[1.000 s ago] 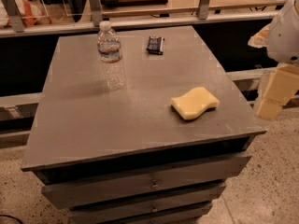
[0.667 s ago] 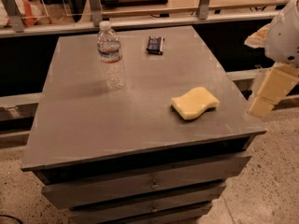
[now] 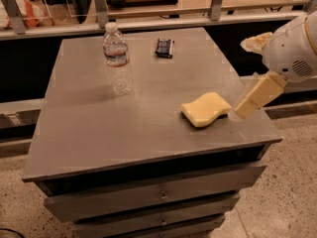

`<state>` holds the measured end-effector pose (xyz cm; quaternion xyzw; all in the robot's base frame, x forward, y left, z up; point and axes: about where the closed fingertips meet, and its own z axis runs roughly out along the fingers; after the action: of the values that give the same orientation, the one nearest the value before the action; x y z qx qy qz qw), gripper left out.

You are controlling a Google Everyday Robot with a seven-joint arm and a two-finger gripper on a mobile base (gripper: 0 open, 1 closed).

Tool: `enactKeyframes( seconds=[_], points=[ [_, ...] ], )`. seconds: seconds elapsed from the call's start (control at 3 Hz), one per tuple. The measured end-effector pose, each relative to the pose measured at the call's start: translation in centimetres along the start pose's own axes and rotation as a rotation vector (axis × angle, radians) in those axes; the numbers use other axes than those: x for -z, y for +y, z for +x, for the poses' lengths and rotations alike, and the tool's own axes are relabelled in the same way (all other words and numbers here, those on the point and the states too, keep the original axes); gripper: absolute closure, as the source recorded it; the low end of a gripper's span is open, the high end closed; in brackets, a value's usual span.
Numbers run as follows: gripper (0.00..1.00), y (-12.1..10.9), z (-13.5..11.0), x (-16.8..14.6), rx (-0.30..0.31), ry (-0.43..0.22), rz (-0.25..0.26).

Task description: Knock water bottle over

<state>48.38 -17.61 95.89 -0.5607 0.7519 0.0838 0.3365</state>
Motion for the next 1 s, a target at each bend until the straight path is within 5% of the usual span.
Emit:
enactKeyframes(
  seconds=[1.0],
  points=[
    [0.00,-2.1,-1.0,-5.7,-0.132,-0.206,-0.010]
  ],
)
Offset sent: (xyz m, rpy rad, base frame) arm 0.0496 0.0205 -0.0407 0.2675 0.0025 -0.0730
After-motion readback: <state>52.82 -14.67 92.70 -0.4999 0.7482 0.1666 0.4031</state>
